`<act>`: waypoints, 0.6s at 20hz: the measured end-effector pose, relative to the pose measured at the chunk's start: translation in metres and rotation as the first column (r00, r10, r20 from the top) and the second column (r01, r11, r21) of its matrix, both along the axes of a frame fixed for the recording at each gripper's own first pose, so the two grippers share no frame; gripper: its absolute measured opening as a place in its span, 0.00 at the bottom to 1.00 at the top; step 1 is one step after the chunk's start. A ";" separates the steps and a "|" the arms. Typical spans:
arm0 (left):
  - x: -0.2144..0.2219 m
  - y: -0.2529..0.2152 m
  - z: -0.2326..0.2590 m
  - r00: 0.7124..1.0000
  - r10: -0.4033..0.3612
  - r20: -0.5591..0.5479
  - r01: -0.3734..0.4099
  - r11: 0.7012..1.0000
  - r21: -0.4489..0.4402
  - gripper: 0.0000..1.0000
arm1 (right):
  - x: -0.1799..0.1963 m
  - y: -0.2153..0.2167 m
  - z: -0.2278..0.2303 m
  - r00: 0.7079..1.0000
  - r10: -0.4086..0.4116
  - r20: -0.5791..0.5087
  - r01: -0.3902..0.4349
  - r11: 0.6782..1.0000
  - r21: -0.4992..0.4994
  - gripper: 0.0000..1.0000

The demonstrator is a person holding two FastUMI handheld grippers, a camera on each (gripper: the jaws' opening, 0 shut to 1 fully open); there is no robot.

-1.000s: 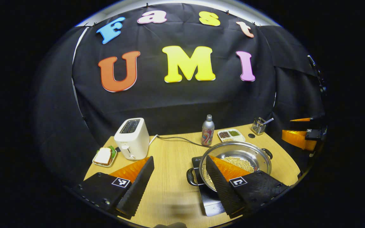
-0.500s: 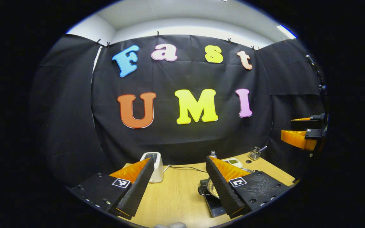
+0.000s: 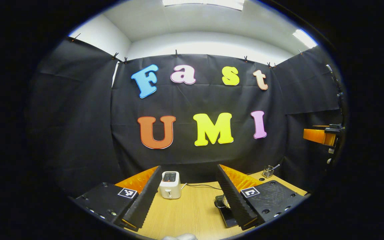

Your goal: First push the handle of the pot to place it horizontally, then grasp the pot with both hands and set it on the induction cooktop.

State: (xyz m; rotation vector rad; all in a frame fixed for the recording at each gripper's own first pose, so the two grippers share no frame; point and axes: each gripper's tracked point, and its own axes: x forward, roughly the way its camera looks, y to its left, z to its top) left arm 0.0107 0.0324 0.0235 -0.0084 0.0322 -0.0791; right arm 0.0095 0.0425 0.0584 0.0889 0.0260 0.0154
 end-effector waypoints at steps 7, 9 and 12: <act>-0.019 -0.005 0.002 1.000 0.030 -0.007 -0.030 0.999 -0.018 0.96 | -0.020 -0.028 -0.005 0.999 -0.034 0.000 0.034 0.999 0.025 1.00; -0.025 -0.011 0.003 1.000 0.024 -0.006 -0.024 0.999 -0.030 0.97 | -0.023 -0.035 -0.013 0.999 -0.042 -0.016 0.042 0.999 0.028 0.99; -0.028 -0.014 0.002 1.000 0.021 -0.001 -0.021 0.999 -0.026 0.97 | -0.026 -0.042 -0.023 0.998 -0.054 -0.036 0.055 0.998 0.024 0.99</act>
